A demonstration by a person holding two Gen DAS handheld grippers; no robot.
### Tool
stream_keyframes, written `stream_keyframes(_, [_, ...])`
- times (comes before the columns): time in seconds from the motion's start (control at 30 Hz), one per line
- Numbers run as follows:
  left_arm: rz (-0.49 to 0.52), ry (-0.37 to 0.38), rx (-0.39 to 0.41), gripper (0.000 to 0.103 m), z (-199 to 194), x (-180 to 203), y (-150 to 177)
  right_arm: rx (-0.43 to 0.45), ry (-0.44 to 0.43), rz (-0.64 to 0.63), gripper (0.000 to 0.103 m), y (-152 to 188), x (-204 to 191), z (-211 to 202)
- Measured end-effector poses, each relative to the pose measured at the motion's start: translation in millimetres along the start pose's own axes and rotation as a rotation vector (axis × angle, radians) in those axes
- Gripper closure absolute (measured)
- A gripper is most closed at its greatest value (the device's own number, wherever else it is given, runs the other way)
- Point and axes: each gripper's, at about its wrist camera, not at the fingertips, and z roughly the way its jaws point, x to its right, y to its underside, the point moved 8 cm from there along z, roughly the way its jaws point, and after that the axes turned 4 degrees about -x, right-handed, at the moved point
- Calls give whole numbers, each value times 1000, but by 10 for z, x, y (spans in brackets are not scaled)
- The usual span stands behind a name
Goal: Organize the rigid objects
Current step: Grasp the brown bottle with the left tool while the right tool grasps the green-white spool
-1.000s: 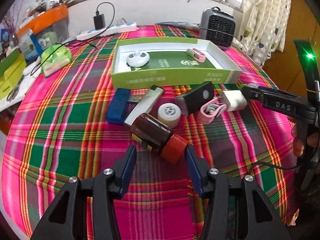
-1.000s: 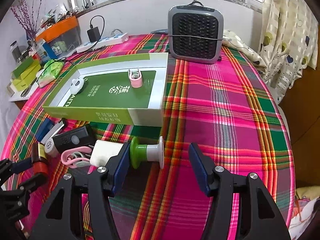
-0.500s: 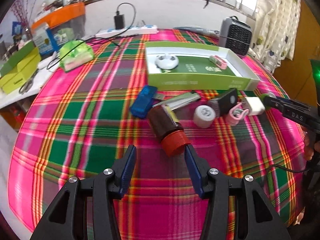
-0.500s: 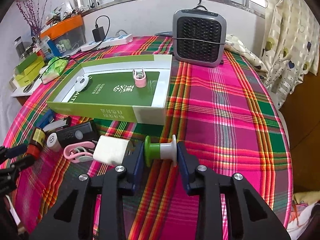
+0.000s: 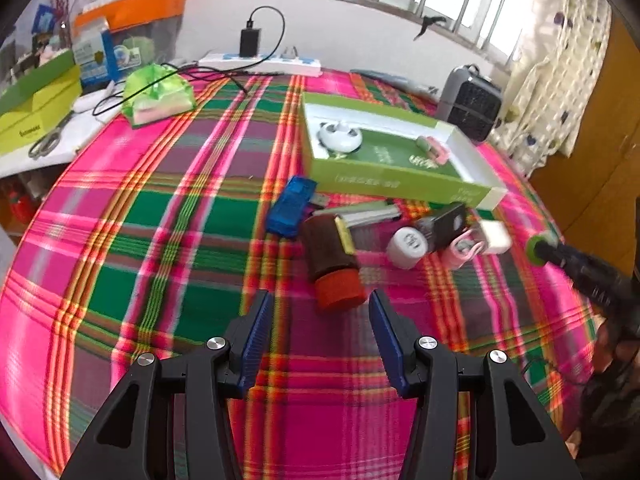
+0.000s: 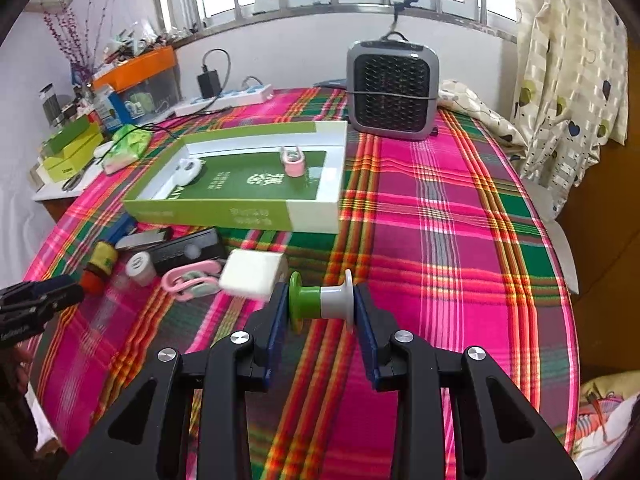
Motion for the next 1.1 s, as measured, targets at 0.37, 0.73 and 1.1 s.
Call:
stream_keyframes(0.37, [53, -82, -24, 54, 277, 133, -171, -19, -16, -57, 69, 152, -243, 6])
stream_keyframes(0.73, [45, -118, -39, 54, 442, 40, -255, -39, 8, -82, 69, 196, -323, 110])
stream_keyframes(1.1, [55, -119, -30, 54, 454, 3, -270, -43, 8, -53, 67, 195, -294, 150])
